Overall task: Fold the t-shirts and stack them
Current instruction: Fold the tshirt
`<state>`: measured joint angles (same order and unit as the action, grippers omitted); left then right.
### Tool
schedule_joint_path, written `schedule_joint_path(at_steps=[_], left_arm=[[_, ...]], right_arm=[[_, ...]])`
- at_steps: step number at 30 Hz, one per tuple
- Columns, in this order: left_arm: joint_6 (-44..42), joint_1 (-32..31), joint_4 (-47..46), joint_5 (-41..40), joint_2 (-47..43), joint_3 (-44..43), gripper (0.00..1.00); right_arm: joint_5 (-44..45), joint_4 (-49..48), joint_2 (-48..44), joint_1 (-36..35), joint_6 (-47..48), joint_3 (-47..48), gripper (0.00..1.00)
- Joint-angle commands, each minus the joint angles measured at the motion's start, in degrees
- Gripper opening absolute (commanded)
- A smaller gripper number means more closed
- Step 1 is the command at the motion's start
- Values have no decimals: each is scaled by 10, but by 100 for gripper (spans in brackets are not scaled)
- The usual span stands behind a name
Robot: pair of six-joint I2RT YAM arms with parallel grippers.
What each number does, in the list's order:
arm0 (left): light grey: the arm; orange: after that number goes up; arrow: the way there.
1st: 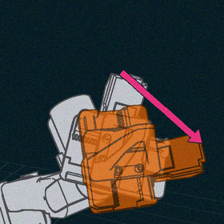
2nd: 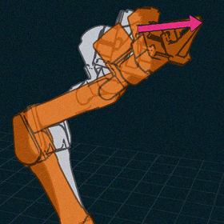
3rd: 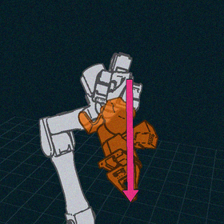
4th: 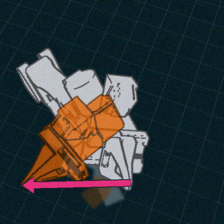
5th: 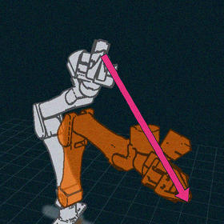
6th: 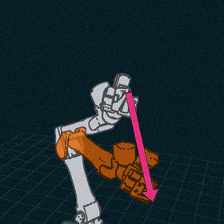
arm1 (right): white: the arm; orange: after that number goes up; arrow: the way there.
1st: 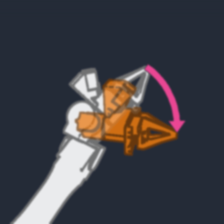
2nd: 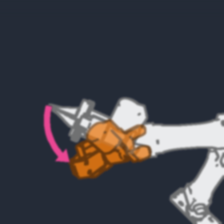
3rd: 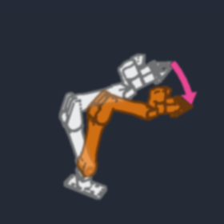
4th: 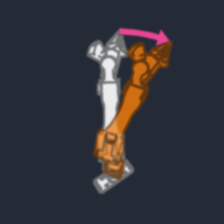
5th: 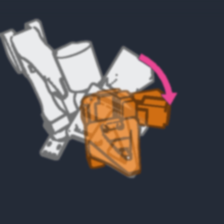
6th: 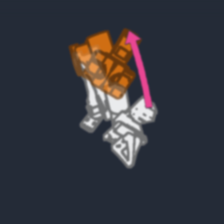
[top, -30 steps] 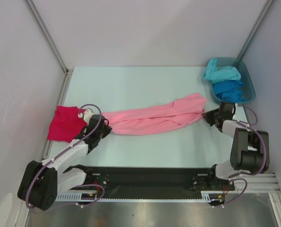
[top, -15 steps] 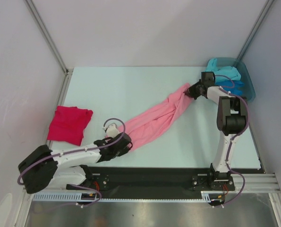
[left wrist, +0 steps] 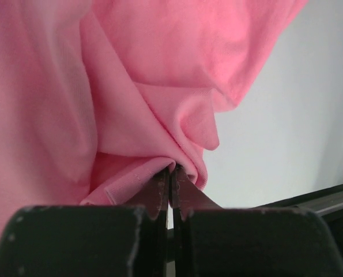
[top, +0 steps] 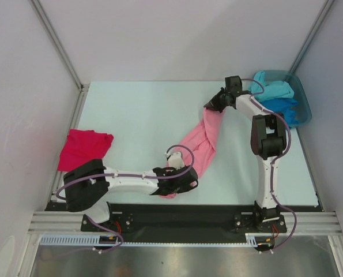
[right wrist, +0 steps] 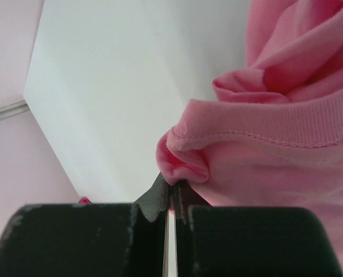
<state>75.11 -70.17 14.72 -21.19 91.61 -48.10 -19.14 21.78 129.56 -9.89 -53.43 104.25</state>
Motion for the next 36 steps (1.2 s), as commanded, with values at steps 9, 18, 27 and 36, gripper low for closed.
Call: schedule_joint_path(at_steps=[9, 18, 27, 36], left_arm=[[10, -2, -3, -20, -74, 59, 0], [10, -2, -1, -23, -95, 70, 0], [-1, -2, 0, -30, -115, 75, 0], [6, -2, 1, -36, -137, 90, 0]], right_arm=[[117, -2, -172, 83, 9, -207, 0], [102, -14, -219, 118, 18, -236, 25], [120, -64, -290, 131, -1, -362, 79], [118, -127, -263, 138, 9, -454, 80]])
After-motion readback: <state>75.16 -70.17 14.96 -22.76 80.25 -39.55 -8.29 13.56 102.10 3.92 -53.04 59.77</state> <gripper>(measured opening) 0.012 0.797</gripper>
